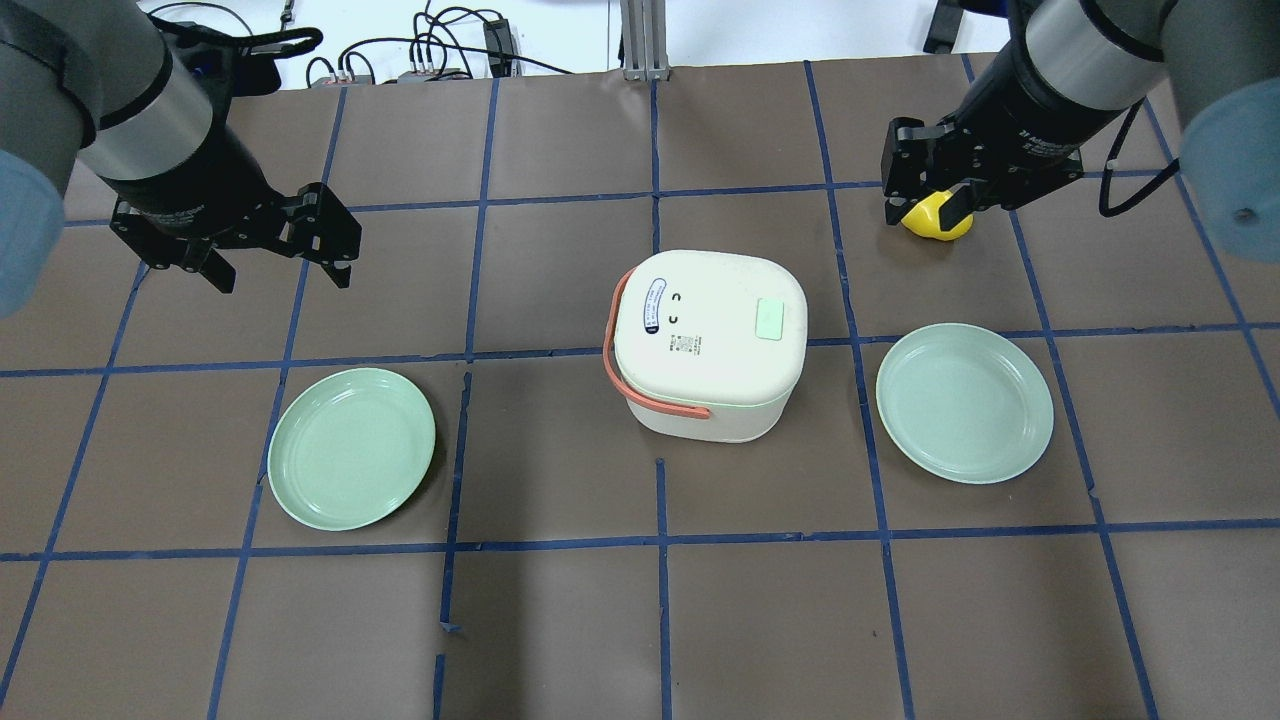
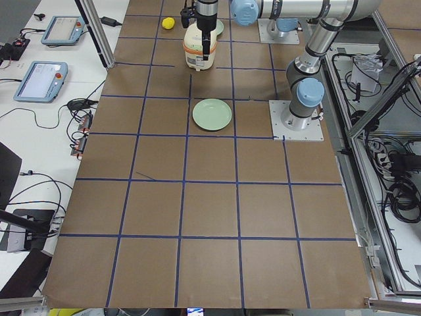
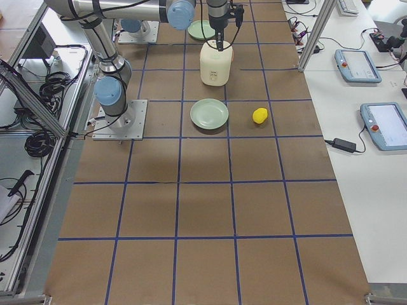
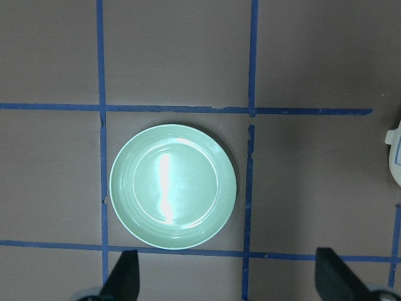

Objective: Press rice cooker button
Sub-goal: 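Move the right gripper over the rice cooker's green lid button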

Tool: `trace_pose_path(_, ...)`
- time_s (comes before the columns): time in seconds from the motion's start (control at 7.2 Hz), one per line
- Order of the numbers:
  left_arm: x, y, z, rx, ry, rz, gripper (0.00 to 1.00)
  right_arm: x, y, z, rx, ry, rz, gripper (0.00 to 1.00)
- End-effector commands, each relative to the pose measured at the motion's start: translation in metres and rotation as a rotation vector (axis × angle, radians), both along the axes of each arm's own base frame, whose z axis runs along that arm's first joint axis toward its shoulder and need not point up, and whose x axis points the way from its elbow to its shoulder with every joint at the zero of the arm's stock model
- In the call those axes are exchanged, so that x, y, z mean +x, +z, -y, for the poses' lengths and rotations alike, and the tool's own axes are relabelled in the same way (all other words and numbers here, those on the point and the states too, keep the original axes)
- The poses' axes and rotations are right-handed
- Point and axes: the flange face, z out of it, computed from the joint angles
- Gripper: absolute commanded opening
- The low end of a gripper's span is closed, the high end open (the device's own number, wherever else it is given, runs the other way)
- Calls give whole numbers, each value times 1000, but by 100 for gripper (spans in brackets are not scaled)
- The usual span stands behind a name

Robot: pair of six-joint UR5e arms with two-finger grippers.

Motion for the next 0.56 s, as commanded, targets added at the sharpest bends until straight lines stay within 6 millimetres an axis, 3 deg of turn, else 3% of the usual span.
trace_pose_path(0.0,0,0,0,0,0,1,100,7,-16,0,29,21,15,5)
trace_pose_path(0.42,0,0,0,0,0,1,100,38,-38,-9,11,81,-28,6)
